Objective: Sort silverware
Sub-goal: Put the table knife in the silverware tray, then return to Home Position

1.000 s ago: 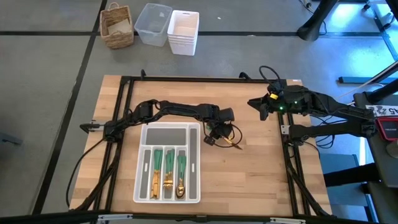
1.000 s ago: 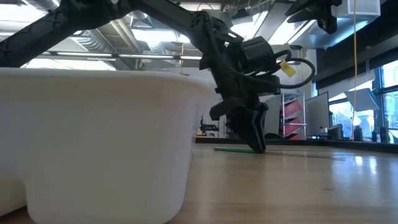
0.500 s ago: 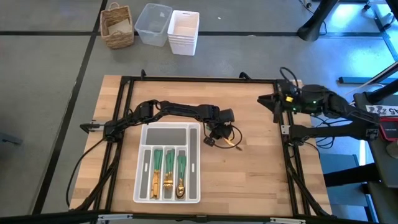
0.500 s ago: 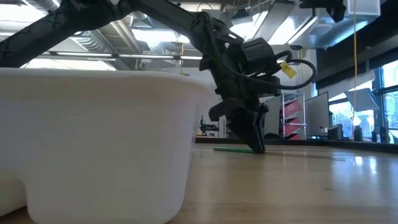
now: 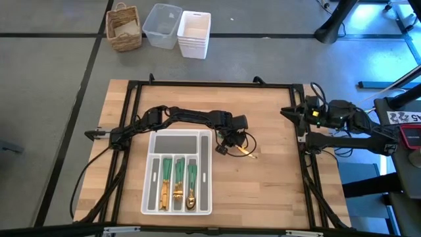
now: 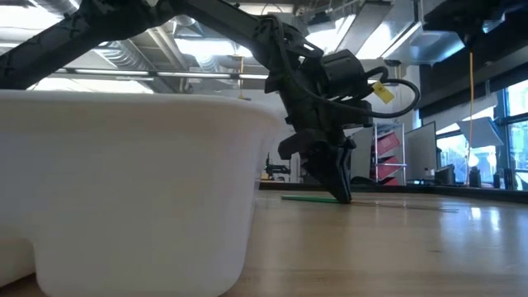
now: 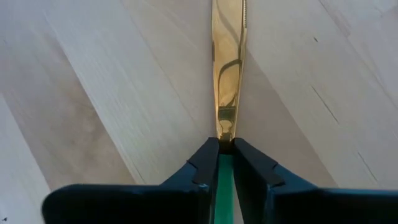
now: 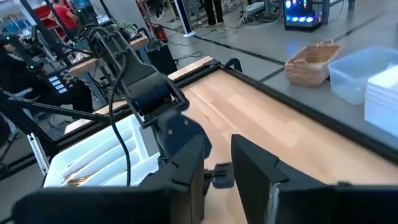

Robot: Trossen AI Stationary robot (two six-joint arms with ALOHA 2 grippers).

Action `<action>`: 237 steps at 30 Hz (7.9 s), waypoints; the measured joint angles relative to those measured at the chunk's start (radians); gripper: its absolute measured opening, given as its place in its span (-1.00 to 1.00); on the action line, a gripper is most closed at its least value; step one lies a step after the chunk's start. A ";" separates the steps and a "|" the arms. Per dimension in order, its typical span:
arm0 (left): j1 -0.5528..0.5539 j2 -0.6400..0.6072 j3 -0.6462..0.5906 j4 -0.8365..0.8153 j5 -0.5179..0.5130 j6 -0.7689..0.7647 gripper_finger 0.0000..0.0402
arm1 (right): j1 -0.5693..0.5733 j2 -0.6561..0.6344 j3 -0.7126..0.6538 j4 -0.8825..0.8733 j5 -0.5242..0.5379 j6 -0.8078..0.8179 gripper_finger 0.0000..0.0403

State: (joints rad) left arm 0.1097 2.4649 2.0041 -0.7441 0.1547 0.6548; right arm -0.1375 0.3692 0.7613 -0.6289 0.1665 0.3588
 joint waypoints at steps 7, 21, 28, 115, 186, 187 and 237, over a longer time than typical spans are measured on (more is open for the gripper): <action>0.000 -0.004 0.014 -0.010 -0.002 -0.007 -0.84 | 0.000 -0.035 -0.102 0.003 0.001 0.087 -0.59; 0.000 0.003 0.070 -0.047 -0.010 -0.055 -0.85 | 0.000 -0.034 -0.237 0.001 0.002 0.142 -0.59; 0.000 0.003 0.072 -0.061 -0.006 -0.054 -0.81 | 0.000 -0.034 -0.240 0.003 0.002 0.141 -0.59; -0.237 -0.009 0.334 -0.690 -0.013 -0.019 -0.84 | 0.000 -0.033 -0.239 -0.002 -0.002 0.153 -0.59; -0.654 -0.844 -0.969 -0.090 -0.184 0.175 -0.80 | 0.000 -0.033 -0.239 -0.025 0.005 0.153 -0.59; -0.654 -0.844 -0.969 -0.073 -0.187 0.130 -0.77 | 0.000 -0.033 -0.239 -0.025 0.005 0.153 -0.59; -0.198 -1.871 -1.994 1.610 -0.295 -0.499 -0.43 | 0.000 -0.032 -0.239 -0.025 0.005 0.153 -0.59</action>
State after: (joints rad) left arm -0.0886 0.5938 0.0102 0.8658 -0.1407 0.1555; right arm -0.1376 0.3367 0.5224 -0.6541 0.1718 0.5114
